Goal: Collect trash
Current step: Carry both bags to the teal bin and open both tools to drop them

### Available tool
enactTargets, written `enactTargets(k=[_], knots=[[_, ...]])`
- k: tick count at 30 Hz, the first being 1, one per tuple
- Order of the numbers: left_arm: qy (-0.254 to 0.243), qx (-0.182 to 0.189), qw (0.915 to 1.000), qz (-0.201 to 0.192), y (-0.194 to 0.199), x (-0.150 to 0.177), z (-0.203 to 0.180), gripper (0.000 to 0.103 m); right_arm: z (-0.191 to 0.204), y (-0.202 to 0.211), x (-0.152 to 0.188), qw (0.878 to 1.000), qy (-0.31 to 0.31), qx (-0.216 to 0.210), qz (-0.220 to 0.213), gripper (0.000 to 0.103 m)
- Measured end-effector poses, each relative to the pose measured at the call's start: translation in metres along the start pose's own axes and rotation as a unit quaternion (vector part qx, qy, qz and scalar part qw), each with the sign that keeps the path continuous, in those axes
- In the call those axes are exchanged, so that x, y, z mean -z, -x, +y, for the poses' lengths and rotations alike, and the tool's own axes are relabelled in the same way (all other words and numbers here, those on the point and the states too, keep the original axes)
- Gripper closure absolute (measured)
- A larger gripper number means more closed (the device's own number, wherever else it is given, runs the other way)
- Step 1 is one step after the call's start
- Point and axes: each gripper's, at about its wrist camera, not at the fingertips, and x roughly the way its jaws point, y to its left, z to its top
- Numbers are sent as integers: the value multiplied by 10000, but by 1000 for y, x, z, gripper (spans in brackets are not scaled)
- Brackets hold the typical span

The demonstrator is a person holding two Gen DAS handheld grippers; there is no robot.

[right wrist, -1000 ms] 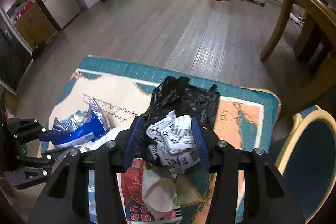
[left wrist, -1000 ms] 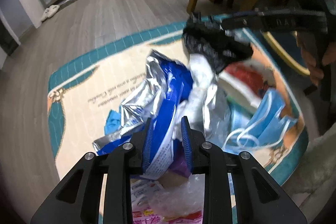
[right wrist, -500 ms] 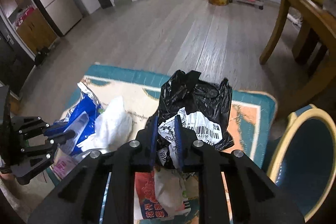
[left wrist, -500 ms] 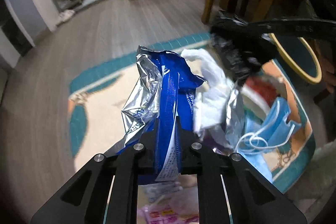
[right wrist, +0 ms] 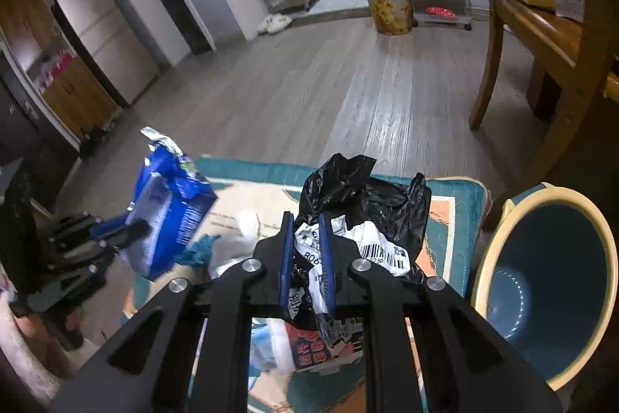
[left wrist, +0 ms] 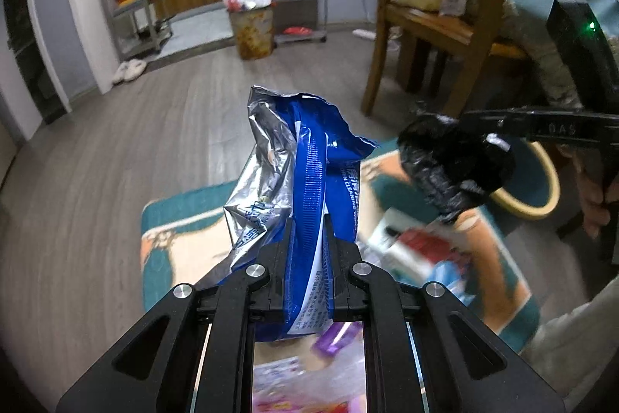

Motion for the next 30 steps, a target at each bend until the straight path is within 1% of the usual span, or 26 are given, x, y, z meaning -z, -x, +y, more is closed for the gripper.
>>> enactTargets(k=[3, 6, 8, 12, 14, 16, 18, 21, 22, 26, 30], knots=[[-102, 186, 9997, -152, 4, -12, -19, 90, -6, 25, 1, 9998, -124, 40, -125, 91], [-141, 416, 9987, -250, 5, -24, -38, 90, -23, 57, 9, 9986, -356, 152, -352, 91], [-223, 583, 9976, -294, 0, -33, -55, 90, -38, 73, 14, 9973, -467, 432, -360, 91], [-393, 911, 9947, -261, -16, -48, -95, 90, -79, 107, 34, 9898, -808, 1076, -475, 91], [-564, 1068, 9925, -189, -30, -53, -121, 90, -107, 111, 42, 9851, -1146, 1224, -370, 91], [-699, 1169, 9906, -120, -41, -55, -142, 89, -133, 114, 46, 9799, -1396, 1364, -416, 91], [-777, 1369, 9875, 6, -57, -57, -165, 89, -156, 111, 51, 9750, -1525, 1576, -361, 91], [-922, 1557, 9833, 167, -79, -55, -198, 89, -188, 102, 62, 9686, -1676, 1827, -185, 91], [-986, 1601, 9819, 232, -90, -54, -211, 89, -197, 102, 64, 9674, -1710, 1859, -166, 91], [-1061, 1714, 9784, 452, -121, -51, -241, 89, -226, 100, 70, 9610, -1926, 1980, -163, 91], [-1137, 1745, 9767, 511, -141, -47, -259, 89, -242, 103, 75, 9592, -2105, 1868, -256, 91]])
